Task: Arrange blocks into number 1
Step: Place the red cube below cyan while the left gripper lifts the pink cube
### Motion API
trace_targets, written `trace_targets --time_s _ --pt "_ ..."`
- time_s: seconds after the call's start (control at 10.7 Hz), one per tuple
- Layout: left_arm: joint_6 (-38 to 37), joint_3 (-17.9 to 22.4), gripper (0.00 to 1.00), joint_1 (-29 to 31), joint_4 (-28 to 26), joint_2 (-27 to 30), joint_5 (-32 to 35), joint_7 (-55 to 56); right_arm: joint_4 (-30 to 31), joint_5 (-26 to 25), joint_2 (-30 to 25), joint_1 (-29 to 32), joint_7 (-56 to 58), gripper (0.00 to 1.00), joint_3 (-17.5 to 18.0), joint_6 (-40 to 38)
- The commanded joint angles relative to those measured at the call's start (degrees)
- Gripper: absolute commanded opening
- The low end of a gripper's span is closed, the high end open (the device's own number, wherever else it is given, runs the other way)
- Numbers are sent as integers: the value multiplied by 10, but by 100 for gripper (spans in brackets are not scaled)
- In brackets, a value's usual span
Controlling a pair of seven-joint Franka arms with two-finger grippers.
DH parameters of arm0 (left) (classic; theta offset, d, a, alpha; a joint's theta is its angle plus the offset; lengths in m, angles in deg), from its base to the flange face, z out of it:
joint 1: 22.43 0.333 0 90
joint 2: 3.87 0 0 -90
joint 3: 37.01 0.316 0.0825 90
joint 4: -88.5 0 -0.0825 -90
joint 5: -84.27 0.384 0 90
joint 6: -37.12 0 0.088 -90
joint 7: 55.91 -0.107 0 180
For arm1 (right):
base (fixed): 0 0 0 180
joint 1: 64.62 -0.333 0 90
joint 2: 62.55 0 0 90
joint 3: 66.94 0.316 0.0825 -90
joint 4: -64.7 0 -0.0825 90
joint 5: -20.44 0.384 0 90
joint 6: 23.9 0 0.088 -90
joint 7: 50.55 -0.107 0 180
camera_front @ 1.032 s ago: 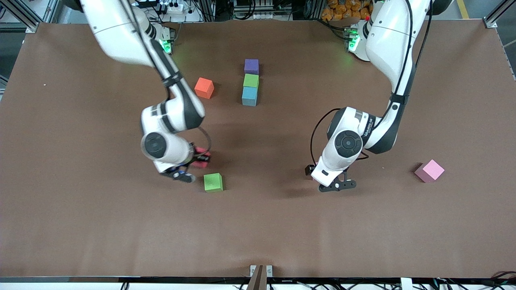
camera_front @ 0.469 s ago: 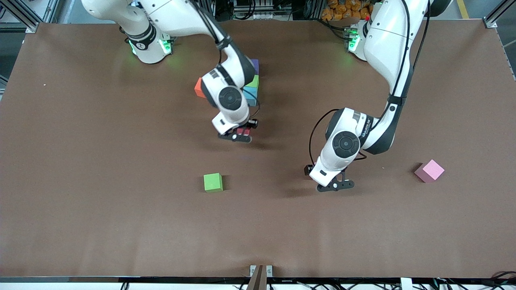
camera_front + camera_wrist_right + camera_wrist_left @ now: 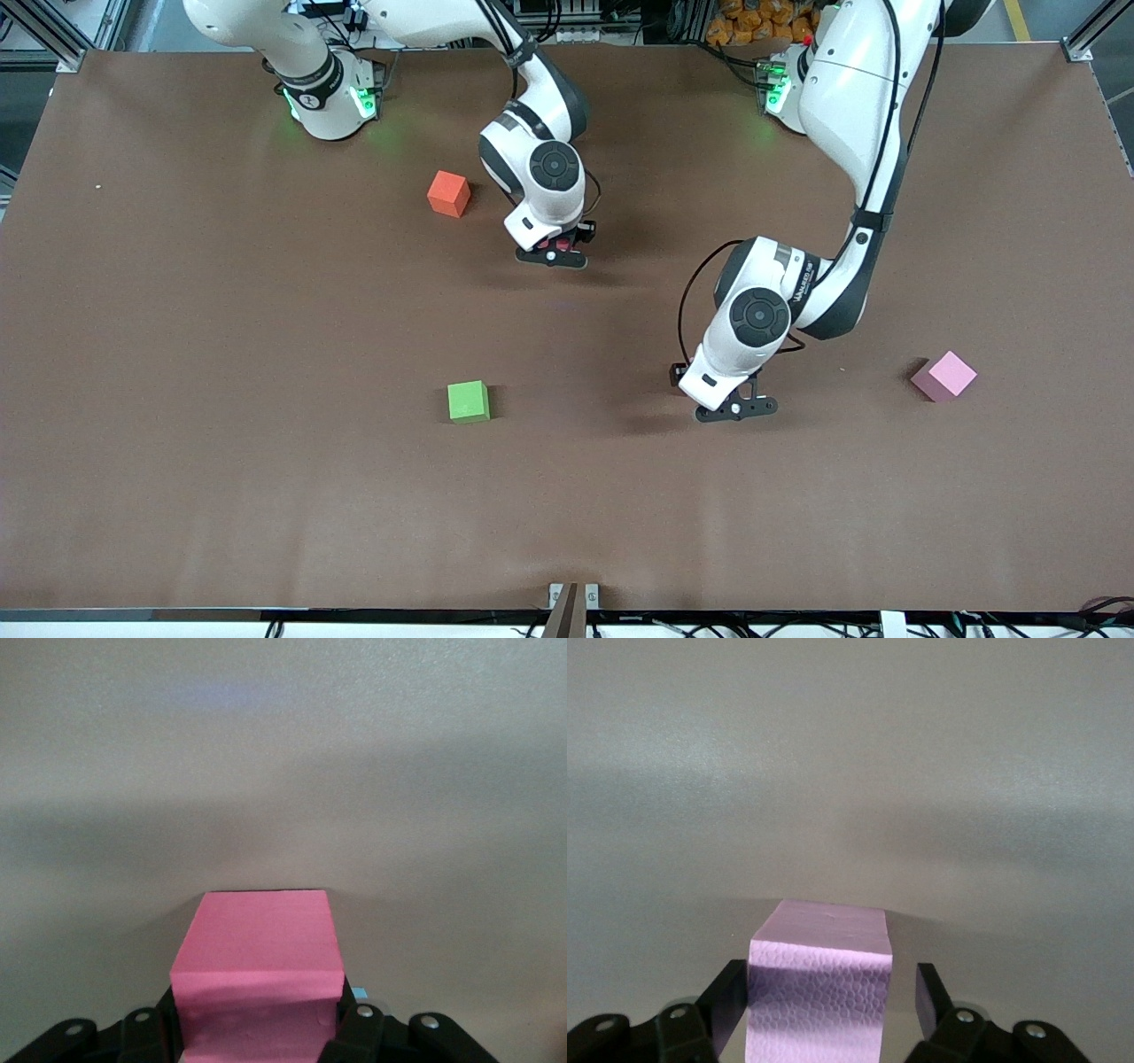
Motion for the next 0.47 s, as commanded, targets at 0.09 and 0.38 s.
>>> trace_targets --time_s 0.09,0.38 --pt "0 7 75 -8 -1 0 -16 -16 52 -3 -42 0 -7 0 -4 5" --pt "-1 6 0 -9 -7 1 -15 -15 59 -3 -44 0 -8 0 -5 6"
